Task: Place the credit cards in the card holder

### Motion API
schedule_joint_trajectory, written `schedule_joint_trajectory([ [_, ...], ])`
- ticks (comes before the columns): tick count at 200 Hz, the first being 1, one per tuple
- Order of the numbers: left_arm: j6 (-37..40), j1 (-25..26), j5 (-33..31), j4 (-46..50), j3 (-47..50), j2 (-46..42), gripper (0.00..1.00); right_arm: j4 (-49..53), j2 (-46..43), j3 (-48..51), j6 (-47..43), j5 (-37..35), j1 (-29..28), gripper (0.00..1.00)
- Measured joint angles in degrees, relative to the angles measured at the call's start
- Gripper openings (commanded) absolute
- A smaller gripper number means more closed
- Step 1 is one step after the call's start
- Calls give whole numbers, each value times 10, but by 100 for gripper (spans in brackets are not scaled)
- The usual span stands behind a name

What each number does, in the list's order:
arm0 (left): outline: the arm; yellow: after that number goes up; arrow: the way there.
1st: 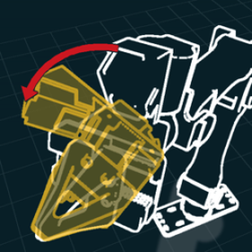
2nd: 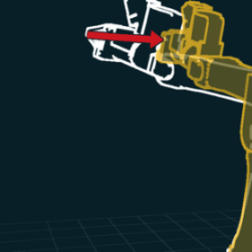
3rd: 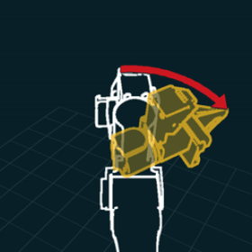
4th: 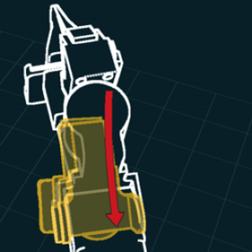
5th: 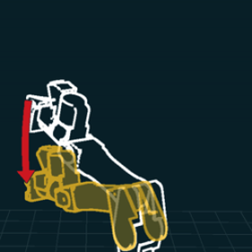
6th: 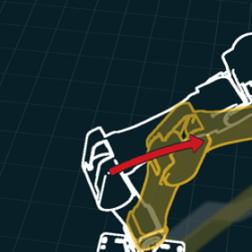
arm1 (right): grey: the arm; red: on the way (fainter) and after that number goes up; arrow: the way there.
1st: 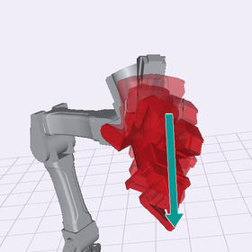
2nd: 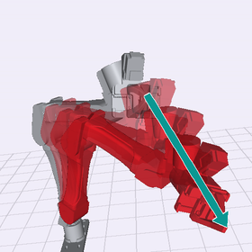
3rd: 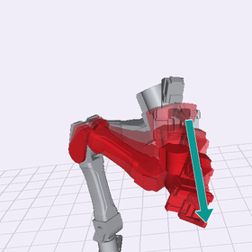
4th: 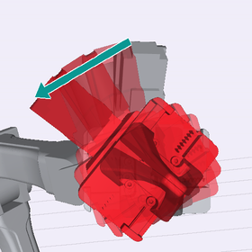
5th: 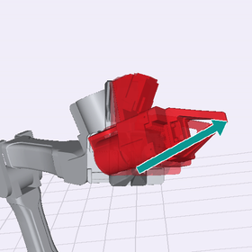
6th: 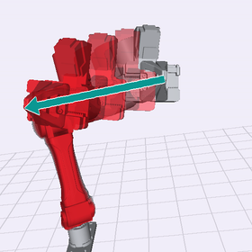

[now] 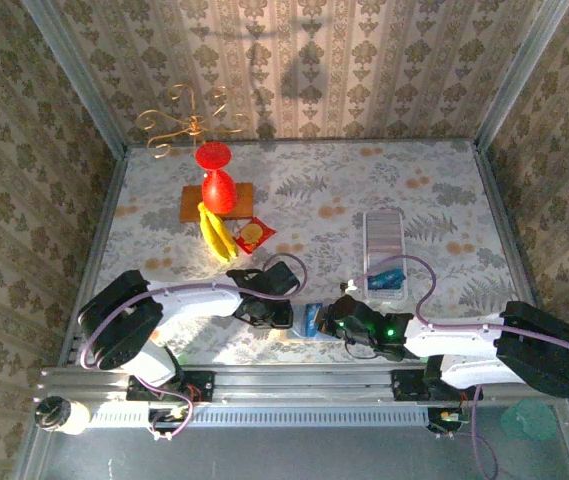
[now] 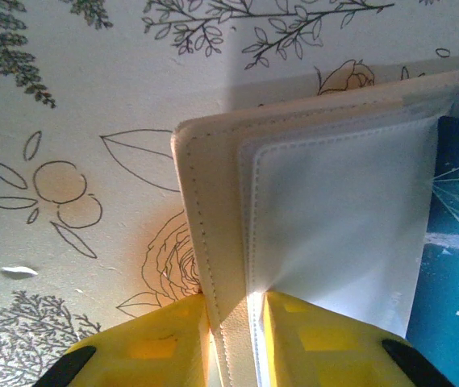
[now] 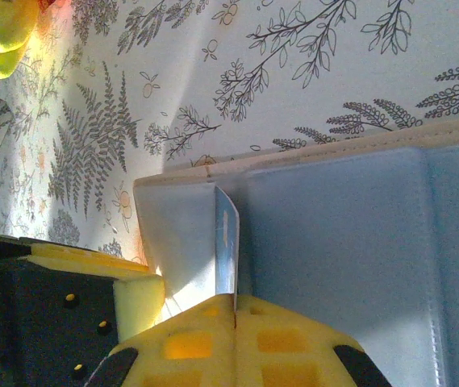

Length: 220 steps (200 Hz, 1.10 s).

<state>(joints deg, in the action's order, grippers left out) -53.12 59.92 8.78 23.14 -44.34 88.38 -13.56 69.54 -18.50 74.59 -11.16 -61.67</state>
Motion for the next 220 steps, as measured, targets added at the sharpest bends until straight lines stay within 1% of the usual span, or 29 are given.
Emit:
schedule_joint_trajectory([
  [65, 0, 0, 2, -2, 1, 0, 23, -17, 26, -2, -24, 23, 9, 0],
  [77, 0, 0, 3, -2, 1, 0, 23, -16, 37, -7, -31, 30, 13, 6],
  [85, 0, 0, 4, -2, 1, 0, 23, -13, 43, -12, -38, 33, 15, 12],
  [89, 0, 0, 4, -2, 1, 0, 23, -12, 46, -15, -41, 36, 16, 13],
  [130, 1, 0, 4, -2, 2, 0, 23, 19, 76, -57, -80, 65, 19, 12],
  [175, 3, 0, 4, -7, 5, -2, 25, 52, 97, -90, -111, 74, 19, 13],
  [193, 4, -2, 7, -17, 14, -9, 26, 65, 114, -104, -120, 76, 19, 15],
  [220, 3, -15, 26, -50, 42, -30, 27, 79, 123, -115, -129, 81, 20, 14],
])
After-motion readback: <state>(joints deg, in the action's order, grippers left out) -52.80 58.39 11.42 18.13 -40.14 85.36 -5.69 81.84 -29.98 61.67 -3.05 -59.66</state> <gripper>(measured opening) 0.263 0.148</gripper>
